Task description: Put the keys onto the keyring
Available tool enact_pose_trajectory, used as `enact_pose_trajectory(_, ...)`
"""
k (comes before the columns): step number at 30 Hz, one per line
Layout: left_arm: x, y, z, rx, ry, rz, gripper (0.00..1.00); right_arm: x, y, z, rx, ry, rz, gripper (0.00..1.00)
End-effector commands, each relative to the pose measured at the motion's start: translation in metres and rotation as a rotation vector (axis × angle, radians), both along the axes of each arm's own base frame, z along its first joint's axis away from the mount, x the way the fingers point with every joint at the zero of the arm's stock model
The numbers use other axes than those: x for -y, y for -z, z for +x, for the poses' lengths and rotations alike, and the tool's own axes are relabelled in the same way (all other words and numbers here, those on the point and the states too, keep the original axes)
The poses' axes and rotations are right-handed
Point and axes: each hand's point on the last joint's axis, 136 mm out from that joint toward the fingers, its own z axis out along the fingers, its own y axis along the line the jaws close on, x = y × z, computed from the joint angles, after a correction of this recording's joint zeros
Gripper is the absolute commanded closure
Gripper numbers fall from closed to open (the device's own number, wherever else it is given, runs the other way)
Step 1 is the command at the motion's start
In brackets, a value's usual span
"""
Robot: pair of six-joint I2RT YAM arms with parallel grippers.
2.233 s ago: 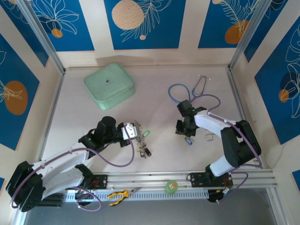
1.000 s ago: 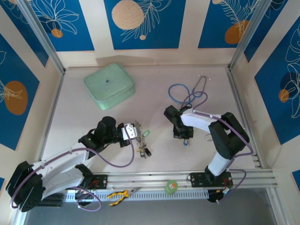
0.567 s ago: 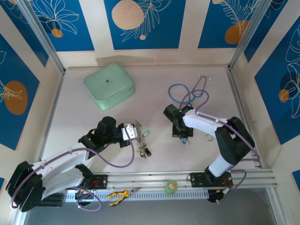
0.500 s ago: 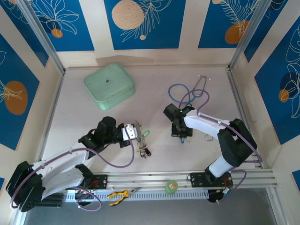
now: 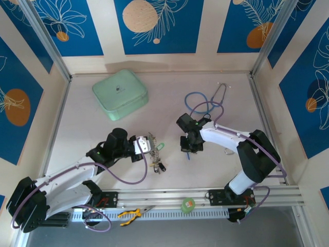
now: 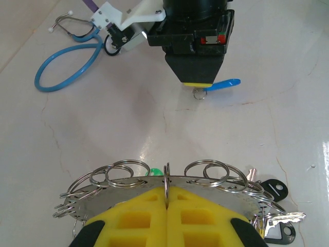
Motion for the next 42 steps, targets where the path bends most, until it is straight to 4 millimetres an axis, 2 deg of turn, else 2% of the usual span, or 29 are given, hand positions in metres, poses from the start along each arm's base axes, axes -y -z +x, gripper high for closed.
enact_pose_trajectory(1,0.002,0.003,-0.008,-0.001,0.040,0.008,1.00,0.008,0.001,-0.012,-0.057,0.026,-0.006,0.73)
enact_pose_trajectory(5,0.002,0.003,-0.008,-0.001,0.040,0.009,1.00,0.010,-0.009,-0.006,-0.028,0.038,-0.022,0.63)
enact_pose_trajectory(10,0.001,0.002,-0.008,0.001,0.039,0.009,1.00,0.004,-0.007,0.000,-0.025,0.045,-0.031,0.57)
enact_pose_trajectory(17,0.001,0.003,-0.009,0.000,0.043,0.011,1.00,-0.002,0.001,0.012,0.005,0.016,-0.104,0.58)
enact_pose_trajectory(22,0.002,0.003,-0.010,0.000,0.046,0.012,1.00,0.001,0.007,0.019,0.001,-0.057,-0.144,0.58)
enact_pose_trajectory(29,0.002,0.004,-0.010,-0.002,0.046,0.016,1.00,-0.006,0.016,0.013,-0.045,-0.077,-0.141,0.59)
enact_pose_trajectory(34,0.002,0.004,-0.010,0.000,0.048,0.017,1.00,-0.007,0.020,0.009,-0.059,-0.088,-0.154,0.63)
enact_pose_trajectory(42,0.001,0.003,-0.010,0.005,0.047,0.016,1.00,-0.005,0.015,0.007,-0.053,-0.096,-0.183,0.82)
